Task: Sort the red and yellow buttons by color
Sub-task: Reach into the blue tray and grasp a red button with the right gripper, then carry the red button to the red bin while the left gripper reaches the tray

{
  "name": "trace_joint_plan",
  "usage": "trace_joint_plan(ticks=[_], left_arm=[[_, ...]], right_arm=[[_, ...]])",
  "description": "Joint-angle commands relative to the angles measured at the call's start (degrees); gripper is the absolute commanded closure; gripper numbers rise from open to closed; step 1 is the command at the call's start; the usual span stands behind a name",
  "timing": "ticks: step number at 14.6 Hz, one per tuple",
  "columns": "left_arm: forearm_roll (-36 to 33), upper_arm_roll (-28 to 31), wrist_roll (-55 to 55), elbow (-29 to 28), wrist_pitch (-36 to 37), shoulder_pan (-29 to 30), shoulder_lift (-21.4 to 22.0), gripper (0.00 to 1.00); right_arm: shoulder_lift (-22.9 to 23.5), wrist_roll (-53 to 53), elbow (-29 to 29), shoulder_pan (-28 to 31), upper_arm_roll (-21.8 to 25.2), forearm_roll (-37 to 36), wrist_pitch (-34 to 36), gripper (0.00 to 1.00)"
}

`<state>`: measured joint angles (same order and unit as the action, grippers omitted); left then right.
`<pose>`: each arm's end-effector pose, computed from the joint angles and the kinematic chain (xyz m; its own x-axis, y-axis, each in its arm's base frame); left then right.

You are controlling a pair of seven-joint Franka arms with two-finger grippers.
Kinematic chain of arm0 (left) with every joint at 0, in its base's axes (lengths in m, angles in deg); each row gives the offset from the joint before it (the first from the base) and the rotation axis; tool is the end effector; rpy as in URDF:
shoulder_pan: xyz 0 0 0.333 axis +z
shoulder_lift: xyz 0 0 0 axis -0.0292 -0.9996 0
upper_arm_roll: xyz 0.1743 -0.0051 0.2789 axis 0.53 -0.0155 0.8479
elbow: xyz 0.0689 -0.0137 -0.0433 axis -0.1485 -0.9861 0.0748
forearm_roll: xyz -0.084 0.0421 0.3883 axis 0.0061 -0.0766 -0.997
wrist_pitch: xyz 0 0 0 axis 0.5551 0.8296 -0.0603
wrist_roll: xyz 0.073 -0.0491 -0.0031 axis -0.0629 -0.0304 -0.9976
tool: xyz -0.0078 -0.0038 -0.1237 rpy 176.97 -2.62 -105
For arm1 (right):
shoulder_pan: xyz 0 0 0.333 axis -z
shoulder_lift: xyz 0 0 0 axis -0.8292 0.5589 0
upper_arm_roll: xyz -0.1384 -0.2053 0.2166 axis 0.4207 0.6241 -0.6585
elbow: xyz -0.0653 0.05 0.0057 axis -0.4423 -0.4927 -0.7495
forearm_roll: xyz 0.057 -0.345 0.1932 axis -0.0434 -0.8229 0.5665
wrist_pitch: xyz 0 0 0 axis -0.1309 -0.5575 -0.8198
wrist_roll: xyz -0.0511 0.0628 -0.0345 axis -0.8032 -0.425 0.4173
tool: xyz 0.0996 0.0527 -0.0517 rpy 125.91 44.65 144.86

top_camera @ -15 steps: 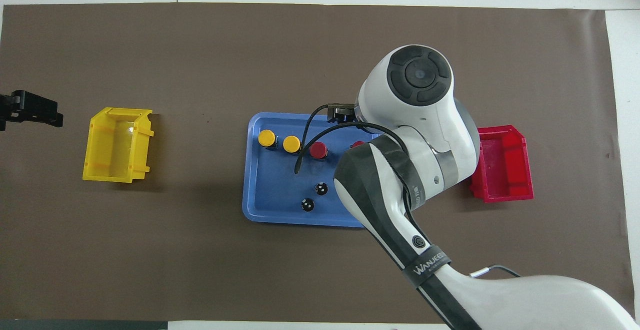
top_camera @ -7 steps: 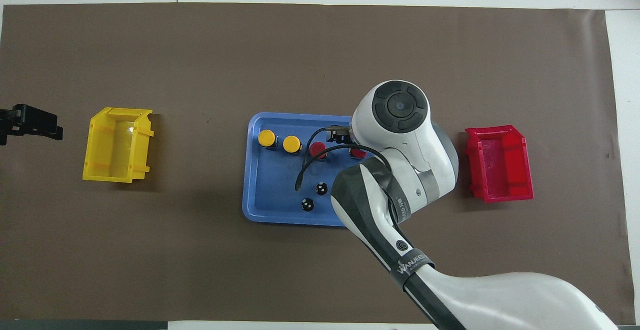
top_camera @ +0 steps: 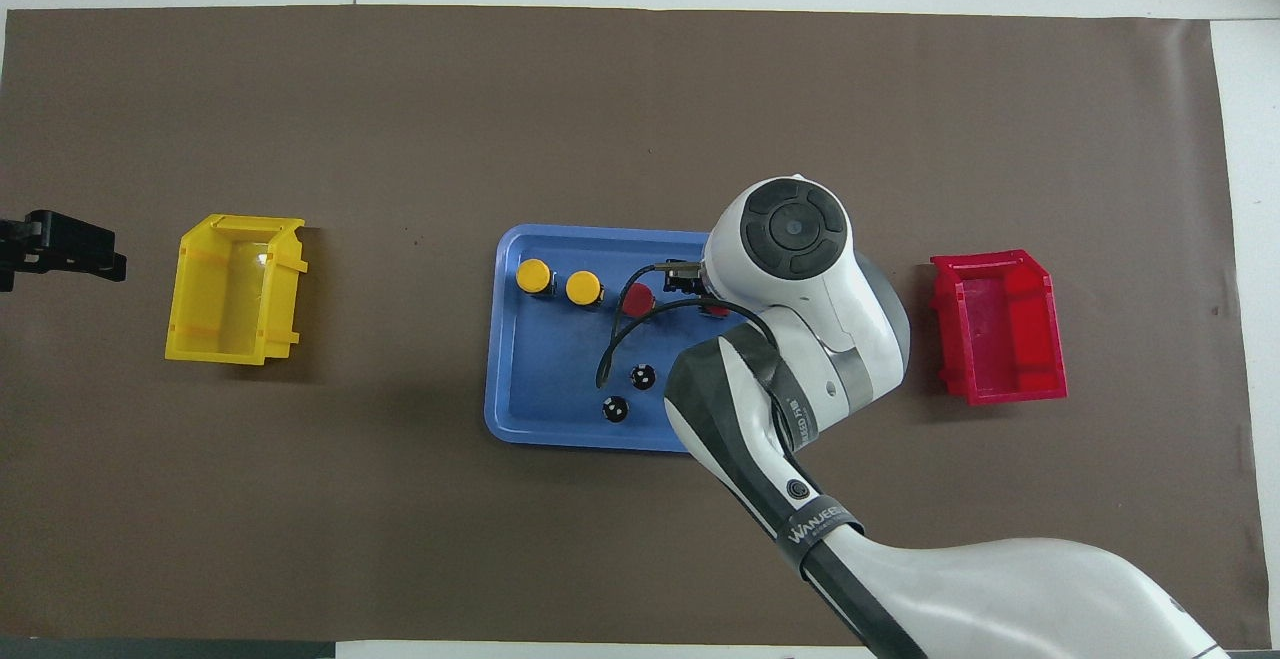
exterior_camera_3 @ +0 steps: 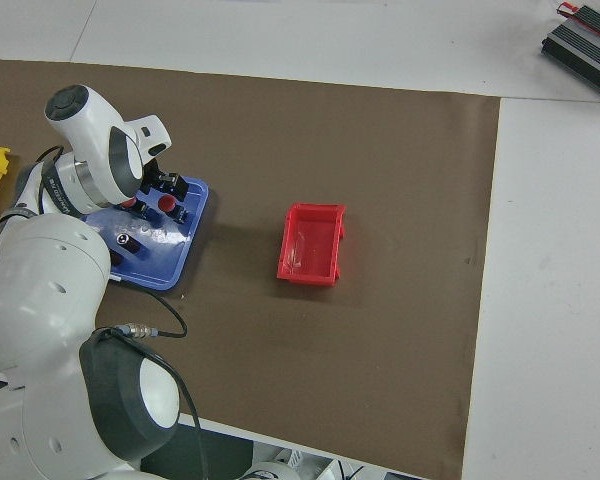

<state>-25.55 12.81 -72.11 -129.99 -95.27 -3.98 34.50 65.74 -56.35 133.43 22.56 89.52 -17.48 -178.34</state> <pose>0.5432 -0.0075 0.5848 0.9973 -0.0015 -0.0740 -0.0018 -1.0000 -0.0041 0.5536 0.3071 0.3452 0.9982 -0.0539 0.0276 -0.0537 -0.9985 -0.0096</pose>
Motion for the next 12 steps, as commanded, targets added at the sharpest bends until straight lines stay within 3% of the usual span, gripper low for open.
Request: trace_joint_plan(ticks=[1, 4, 7, 9, 11, 12], left_arm=[[0.2, 0.0, -0.9, -1.6, -0.6, -0.4, 1.6, 0.00], [0.2, 0.0, -1.0, -3.0, -1.4, -0.4, 1.9, 0.00], [0.3, -0.8, -5.6, -13.4, -13.8, -2.1, 5.8, 0.00], [0.3, -1.2, -16.2, -16.5, -19.8, -9.7, 4.1, 0.00], [0.3, -1.2, -23.3, -16.9, -22.6, -14.5, 1.5, 0.00], [0.3, -1.1, -25.0, -16.9, -24.1, -16.6, -0.4, 0.00]], right_arm=[[-0.5, 0.1, 2.0, -0.9, 0.2, -0.8, -1.6, 0.21], [-0.6, 0.2, 2.1, -1.1, 0.2, -0.8, -1.5, 0.32], [-0.4, 0.6, 1.9, -0.6, 0.2, -0.8, -1.9, 0.47], [-0.2, 0.6, 1.8, -0.2, 0.2, -0.8, -3.9, 0.61], [-0.2, 0.5, 1.1, 0.0, 0.2, -0.5, -3.2, 0.82], [-0.7, 0.7, 0.7, 0.2, 0.4, -0.5, -2.5, 0.84]])
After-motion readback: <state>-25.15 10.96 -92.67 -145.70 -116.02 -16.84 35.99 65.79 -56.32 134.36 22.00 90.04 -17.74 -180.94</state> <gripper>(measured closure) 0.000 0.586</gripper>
